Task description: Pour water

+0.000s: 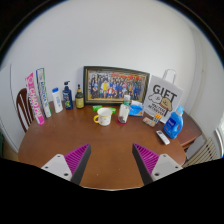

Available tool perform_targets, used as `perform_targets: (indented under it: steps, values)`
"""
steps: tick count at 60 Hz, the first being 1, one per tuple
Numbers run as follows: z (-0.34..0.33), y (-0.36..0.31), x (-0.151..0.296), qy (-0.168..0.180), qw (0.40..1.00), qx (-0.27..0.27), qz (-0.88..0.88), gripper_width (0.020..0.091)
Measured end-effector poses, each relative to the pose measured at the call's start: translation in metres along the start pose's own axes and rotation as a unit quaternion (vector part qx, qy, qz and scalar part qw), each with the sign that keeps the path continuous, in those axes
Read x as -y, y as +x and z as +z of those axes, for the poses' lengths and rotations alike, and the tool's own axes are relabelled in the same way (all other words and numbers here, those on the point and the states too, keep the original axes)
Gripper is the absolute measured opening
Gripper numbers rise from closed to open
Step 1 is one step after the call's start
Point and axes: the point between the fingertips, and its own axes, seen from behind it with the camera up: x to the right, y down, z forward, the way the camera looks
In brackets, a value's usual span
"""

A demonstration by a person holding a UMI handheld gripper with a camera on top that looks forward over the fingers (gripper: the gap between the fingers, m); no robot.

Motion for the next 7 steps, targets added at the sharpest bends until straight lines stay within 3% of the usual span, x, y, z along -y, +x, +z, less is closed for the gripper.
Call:
perform_targets:
  steps: [7]
  values:
    - [-0.0072, 0.0058, -0.0001, 0.002, 1.0, 0.0, 0.002, 0.0853]
